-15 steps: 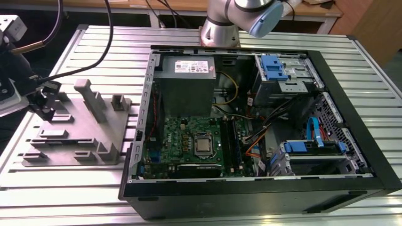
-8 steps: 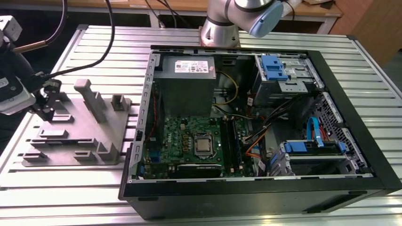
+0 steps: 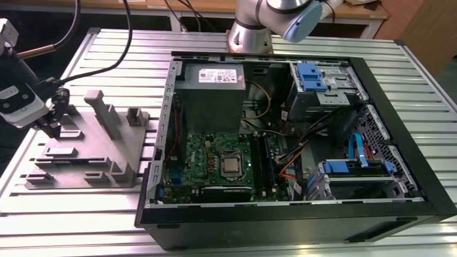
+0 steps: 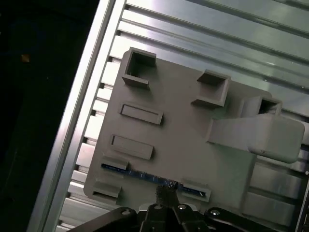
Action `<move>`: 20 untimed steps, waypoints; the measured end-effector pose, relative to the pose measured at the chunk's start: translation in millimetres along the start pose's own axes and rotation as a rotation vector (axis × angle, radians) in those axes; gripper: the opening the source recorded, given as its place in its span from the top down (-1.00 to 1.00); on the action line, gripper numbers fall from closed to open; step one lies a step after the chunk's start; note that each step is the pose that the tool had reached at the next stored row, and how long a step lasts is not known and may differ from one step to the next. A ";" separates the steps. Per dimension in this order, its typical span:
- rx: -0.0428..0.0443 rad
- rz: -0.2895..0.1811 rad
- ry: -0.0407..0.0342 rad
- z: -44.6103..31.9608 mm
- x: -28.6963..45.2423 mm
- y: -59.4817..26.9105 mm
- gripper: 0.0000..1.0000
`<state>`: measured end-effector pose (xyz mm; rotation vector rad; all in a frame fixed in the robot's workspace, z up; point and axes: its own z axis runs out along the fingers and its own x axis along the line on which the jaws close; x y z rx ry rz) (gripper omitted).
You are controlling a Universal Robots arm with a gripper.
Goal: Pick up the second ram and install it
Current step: 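Pick up the second ram and move it above second insertion slot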
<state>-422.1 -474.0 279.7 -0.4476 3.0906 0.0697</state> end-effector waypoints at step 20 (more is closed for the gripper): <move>-0.0087 -0.361 0.0150 2.1 0.1 -0.1 0.86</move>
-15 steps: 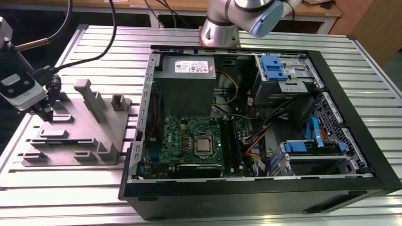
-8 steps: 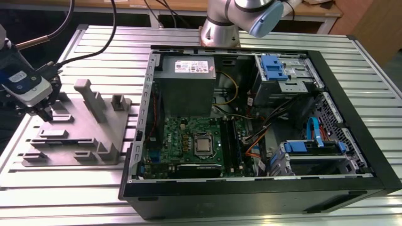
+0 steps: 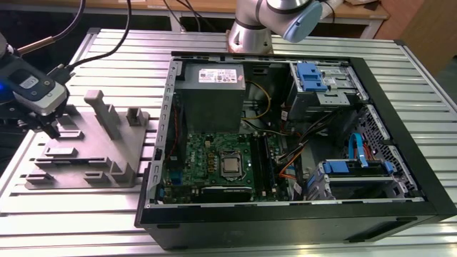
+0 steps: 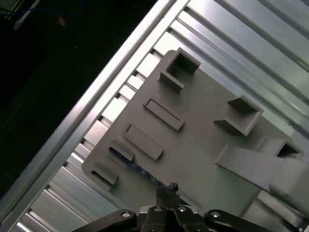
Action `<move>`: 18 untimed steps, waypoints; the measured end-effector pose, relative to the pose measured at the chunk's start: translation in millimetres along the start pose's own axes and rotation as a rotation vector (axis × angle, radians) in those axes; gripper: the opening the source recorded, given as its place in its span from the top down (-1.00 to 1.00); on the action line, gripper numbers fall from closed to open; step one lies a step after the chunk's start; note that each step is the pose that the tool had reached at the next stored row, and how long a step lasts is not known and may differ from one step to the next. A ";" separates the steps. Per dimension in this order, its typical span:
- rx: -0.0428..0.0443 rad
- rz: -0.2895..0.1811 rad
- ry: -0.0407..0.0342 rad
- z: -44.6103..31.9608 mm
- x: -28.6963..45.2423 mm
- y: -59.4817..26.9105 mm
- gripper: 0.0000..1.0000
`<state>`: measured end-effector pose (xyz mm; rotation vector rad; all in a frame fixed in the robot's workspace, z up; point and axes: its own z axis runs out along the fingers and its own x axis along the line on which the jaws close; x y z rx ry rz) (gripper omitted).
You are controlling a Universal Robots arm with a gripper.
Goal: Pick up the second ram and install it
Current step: 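Pick up the second ram and move it above second insertion slot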
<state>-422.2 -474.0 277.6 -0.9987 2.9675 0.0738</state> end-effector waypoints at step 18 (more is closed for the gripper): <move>-0.0080 -0.328 0.0137 2.2 0.0 -0.1 0.86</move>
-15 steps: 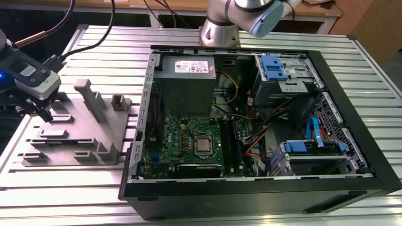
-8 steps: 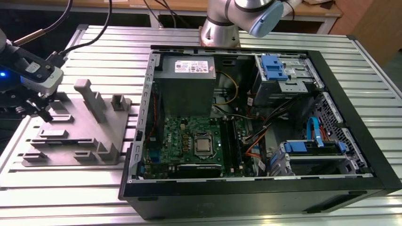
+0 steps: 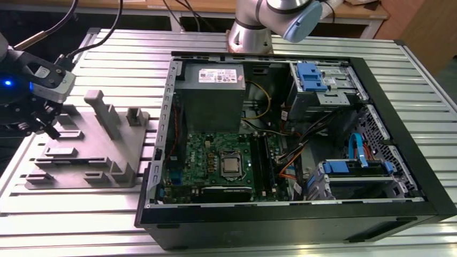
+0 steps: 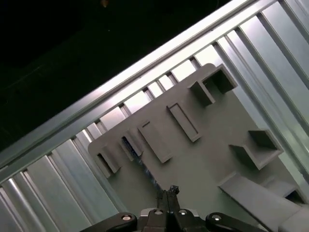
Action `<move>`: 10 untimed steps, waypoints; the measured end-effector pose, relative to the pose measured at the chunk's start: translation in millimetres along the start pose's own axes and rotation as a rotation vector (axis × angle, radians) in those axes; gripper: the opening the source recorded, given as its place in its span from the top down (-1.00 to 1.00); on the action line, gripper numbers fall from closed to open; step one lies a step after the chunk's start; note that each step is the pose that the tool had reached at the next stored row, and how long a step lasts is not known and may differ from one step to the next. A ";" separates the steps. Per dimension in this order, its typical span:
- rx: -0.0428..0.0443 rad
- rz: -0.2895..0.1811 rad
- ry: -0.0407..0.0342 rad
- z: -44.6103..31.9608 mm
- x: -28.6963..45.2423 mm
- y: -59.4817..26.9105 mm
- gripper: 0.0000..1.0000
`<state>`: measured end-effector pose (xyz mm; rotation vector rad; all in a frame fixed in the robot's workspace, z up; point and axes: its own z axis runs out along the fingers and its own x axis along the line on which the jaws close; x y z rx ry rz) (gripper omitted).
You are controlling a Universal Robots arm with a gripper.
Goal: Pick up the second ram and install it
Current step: 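Pick up the second ram and move it above second insertion slot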
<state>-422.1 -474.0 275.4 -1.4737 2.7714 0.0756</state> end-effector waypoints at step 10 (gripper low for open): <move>-0.0044 -0.181 0.0075 1.6 0.0 -0.1 0.86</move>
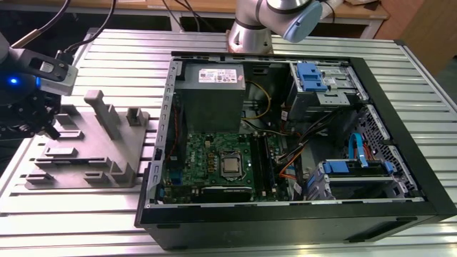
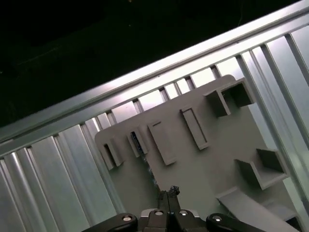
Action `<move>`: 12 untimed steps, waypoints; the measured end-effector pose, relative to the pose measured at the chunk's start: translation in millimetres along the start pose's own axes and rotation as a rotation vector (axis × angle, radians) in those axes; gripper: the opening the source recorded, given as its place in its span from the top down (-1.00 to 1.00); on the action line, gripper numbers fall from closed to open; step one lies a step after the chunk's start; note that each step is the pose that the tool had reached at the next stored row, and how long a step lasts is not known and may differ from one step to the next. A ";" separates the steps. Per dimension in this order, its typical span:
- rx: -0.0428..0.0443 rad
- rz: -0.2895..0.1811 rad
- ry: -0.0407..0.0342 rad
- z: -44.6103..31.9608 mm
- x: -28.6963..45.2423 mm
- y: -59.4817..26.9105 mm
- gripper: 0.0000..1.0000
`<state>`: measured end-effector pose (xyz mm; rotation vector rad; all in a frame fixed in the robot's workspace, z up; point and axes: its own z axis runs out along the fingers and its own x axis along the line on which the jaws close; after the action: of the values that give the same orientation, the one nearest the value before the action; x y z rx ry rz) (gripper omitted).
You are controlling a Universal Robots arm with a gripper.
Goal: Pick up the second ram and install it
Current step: 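Pick up the second ram and move it above second insertion slot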
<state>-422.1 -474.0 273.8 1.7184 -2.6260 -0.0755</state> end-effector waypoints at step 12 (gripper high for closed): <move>-0.0053 -0.219 0.0091 2.9 0.1 -0.1 0.86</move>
<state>-422.1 -473.9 270.9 1.9918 -2.4183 -0.0745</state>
